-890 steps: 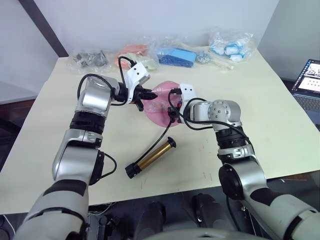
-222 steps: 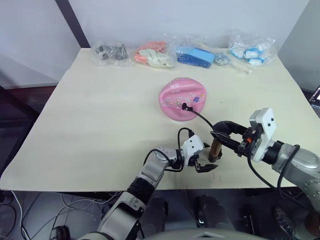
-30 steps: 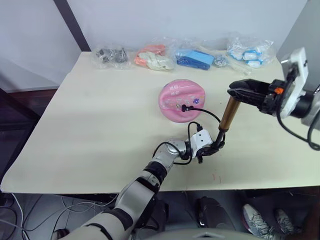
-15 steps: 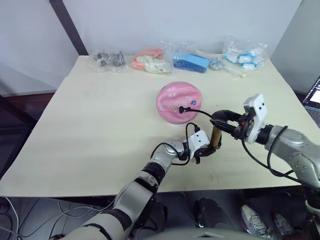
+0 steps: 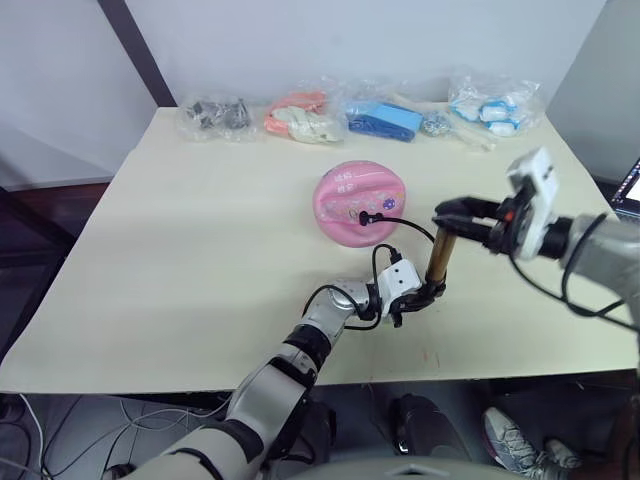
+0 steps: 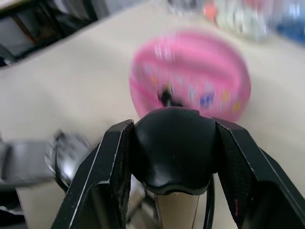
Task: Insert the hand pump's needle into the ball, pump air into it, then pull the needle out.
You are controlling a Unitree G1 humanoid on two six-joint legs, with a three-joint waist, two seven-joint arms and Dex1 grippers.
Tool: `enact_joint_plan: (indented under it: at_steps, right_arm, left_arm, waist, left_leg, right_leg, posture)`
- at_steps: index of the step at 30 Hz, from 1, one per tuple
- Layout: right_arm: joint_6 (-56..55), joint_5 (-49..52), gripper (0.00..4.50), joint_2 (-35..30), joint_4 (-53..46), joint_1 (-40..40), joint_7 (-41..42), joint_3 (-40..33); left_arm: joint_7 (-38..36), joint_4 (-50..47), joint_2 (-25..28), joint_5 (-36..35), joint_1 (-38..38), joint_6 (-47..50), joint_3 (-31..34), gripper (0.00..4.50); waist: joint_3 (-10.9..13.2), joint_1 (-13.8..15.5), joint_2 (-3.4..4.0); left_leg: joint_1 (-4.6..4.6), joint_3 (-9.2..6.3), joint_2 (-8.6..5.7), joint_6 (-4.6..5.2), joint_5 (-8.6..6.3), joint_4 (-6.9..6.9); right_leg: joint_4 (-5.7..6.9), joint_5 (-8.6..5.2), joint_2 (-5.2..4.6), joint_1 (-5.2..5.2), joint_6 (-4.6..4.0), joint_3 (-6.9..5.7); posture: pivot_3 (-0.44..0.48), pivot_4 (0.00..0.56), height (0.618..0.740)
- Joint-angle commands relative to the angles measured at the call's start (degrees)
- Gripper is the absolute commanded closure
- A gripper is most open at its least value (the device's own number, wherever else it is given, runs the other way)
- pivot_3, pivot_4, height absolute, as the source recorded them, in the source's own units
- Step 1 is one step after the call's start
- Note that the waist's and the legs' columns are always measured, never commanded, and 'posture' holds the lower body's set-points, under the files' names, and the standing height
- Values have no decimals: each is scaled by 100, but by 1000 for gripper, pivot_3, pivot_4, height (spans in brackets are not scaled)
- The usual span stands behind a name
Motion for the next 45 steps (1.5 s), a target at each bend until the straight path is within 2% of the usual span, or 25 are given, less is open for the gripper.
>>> enact_joint_plan:
  at_steps: [1,7,13,17,23,26,30,36,39,41,45]
  right_arm:
    - [149,354,2553,-313,-12,-778,-241,-766]
    - [497,736,2553,-660,361,-1584,-297,-955]
    - [547,940,2553,-657,304,-1608,-425,-1038]
    - [281,705,2553,-343,-199,-526,-473,-911]
    - [-563,-139,2553,19,-741,1157,-292,-323]
    - [-931,-541,2553,238,-685,1720,-275,112]
    - [-1430,-1169,2553,575,-349,2258,-234,727]
    - [-1799,-2006,2558,1098,291,2572,-311,1522]
    - [-1908,-2206,2558,1201,414,2659,-232,1632]
    - [-1867,-2140,2558,1174,254,2623,-209,1474]
    - [-1539,-1412,2558,947,-482,2140,-249,560]
  left_arm:
    - [-10,264,27,253,164,120,-188,3483]
    - [11,290,13,250,163,98,-179,3483]
    - [0,270,30,247,171,115,-179,3483]
    - [-13,253,39,238,169,125,-183,3483]
    - [-40,182,63,229,211,139,-197,3483]
    - [-59,148,86,230,231,148,-202,3483]
    - [-75,116,89,227,241,166,-204,3483]
    - [-85,81,82,215,247,196,-203,3483]
    - [-87,68,89,213,245,213,-201,3483]
    - [-81,62,93,212,241,223,-198,3483]
    - [-64,68,102,214,248,221,-194,3483]
  waist:
    - [1,12,-1]
    - [4,36,1]
    - [6,64,1]
    - [2,92,-6]
    - [-26,64,-42]
    - [-30,58,-51]
    - [-37,22,-53]
    - [-70,-32,-70]
    - [-81,-42,-82]
    - [-94,-44,-95]
    - [-82,-36,-80]
  left_leg:
    - [-6,0,-1,0,0,0]
    - [-51,4,-21,2,1,8]
    - [-62,4,-22,2,1,9]
    - [-65,-1,-21,2,1,8]
    - [-34,-2,-15,3,1,7]
    - [23,-2,-5,2,0,-1]
    - [48,5,5,2,0,-5]
    - [73,1,11,1,0,-7]
    - [120,-3,13,0,-1,-26]
    - [131,-3,18,-1,-2,-34]
    - [128,-3,18,-1,-2,-34]
  right_leg:
    - [-1,0,-2,-5,-1,-1]
    - [11,2,-26,-50,2,0]
    - [15,2,-29,-62,2,-4]
    - [12,1,-29,-62,2,-9]
    - [22,-2,-20,-40,6,-9]
    - [15,-16,-6,15,21,-6]
    - [12,-19,6,33,22,0]
    - [6,-22,11,60,18,-4]
    - [-13,-28,11,111,16,-7]
    - [-16,-38,12,118,11,-9]
    - [-16,-38,12,116,11,-10]
  posture:
    - [0,150,740]
    - [0,150,740]
    - [0,150,740]
    - [0,150,740]
    - [0,150,740]
    - [0,150,740]
    - [0,150,740]
    - [0,150,740]
    - [0,150,740]
    - [0,150,740]
    - [0,150,740]
